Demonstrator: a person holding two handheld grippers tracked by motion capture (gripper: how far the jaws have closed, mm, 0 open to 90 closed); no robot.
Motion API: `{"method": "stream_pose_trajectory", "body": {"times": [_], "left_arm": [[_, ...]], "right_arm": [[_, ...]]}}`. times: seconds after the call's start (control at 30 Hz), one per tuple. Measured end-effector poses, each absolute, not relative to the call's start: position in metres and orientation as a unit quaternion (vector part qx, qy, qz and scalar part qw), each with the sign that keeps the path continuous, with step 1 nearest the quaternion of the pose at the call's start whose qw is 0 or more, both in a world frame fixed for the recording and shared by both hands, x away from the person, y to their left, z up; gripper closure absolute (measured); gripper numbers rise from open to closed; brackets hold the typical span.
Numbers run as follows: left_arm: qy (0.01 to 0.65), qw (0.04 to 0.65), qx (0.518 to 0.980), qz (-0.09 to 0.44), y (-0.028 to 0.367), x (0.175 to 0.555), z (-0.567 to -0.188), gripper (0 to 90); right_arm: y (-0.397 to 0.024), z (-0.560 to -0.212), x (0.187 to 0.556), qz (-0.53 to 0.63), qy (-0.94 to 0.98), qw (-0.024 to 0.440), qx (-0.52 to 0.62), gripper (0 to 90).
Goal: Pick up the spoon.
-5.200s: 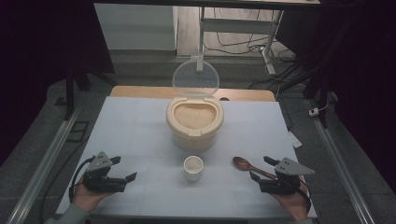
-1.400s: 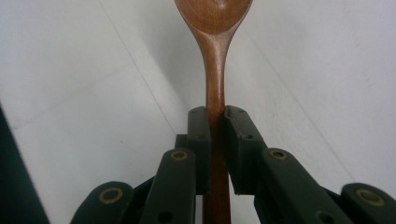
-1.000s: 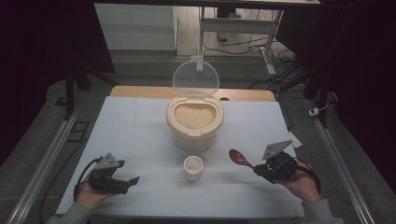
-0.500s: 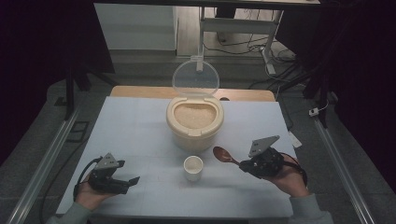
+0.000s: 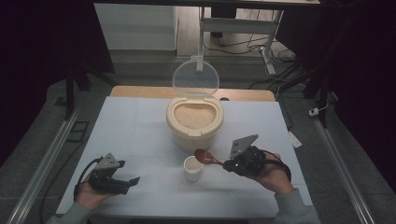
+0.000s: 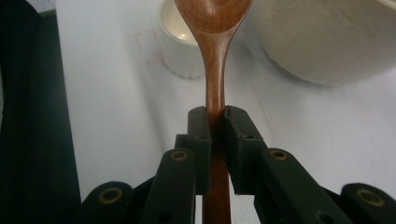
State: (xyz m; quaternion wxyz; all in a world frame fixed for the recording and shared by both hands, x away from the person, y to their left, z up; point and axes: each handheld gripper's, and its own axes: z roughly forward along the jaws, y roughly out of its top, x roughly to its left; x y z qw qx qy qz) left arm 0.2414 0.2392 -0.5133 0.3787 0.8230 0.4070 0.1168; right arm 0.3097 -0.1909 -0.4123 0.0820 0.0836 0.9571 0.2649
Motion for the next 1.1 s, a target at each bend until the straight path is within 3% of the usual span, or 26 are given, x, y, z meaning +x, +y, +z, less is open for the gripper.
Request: {"method": "stream_pose_trajectory", "body": {"times": [0.37, 1.1], "left_arm": [[0.405, 0.378, 0.824, 0.117, 0.238, 0.241, -0.513, 11.5], [0.383, 0.4, 0.825, 0.114, 0.228, 0.24, -0.495, 12.2]], "right_arm": [[-0.147, -0.413, 0.304, 0.257, 0.962, 0.079, 0.042, 80.9], [-0.134, -0.419, 0.299, 0.26, 0.961, 0.082, 0.037, 80.8]]}}
